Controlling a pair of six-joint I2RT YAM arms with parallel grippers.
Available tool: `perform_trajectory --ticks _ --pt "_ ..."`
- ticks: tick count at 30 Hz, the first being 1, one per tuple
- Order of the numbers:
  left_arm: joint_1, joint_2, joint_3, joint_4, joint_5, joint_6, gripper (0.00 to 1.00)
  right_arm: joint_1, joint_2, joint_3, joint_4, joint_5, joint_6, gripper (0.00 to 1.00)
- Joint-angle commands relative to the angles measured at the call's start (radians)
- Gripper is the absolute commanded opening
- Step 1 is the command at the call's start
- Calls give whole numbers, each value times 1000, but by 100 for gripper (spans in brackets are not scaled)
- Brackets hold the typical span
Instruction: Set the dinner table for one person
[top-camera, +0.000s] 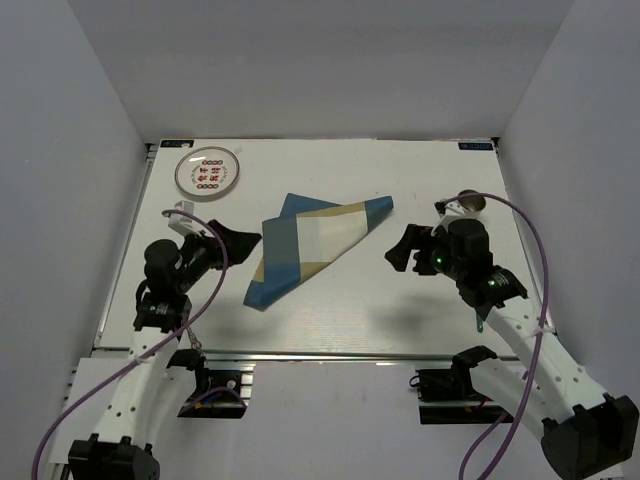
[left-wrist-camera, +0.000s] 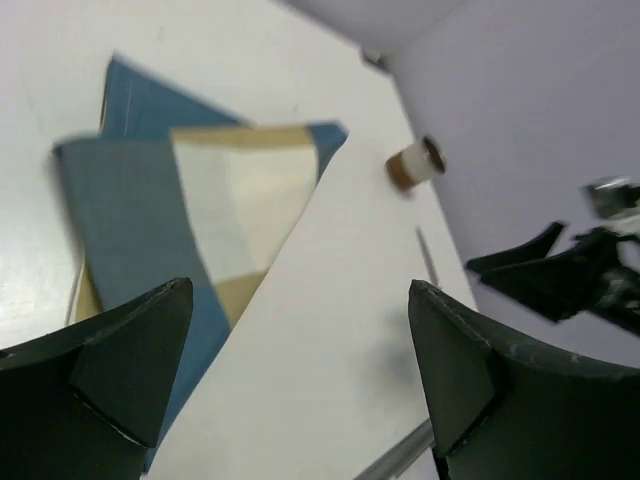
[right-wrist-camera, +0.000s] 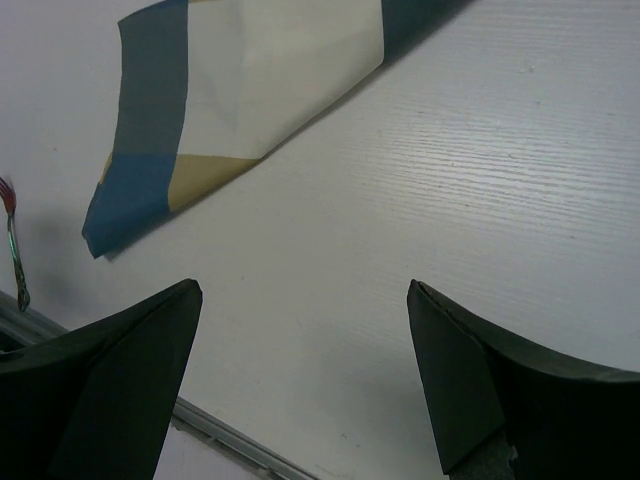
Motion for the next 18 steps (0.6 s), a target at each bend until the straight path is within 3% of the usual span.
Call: perform_trajectory --ticks 1,3,7,11,14,18 --pt "0 -41 124 -117 -80 43 98 0 66 -13 111 -91 -26 89" --pt "0 -21 169 -180 -86 27 98 1 109 -8 134 -122 -16 89" --pt "0 122 263 -330 -234 -29 98 1 116 -18 157 -136 -5 89" --pt "9 457 447 -415 -222 -1 98 1 93 -22 142 -130 -14 89" --pt "9 756 586 -371 -150 20 98 3 39 -34 123 -146 -14 89" --pt "9 1021 790 -402 -87 55 90 -2 -27 -28 104 -231 -17 89"
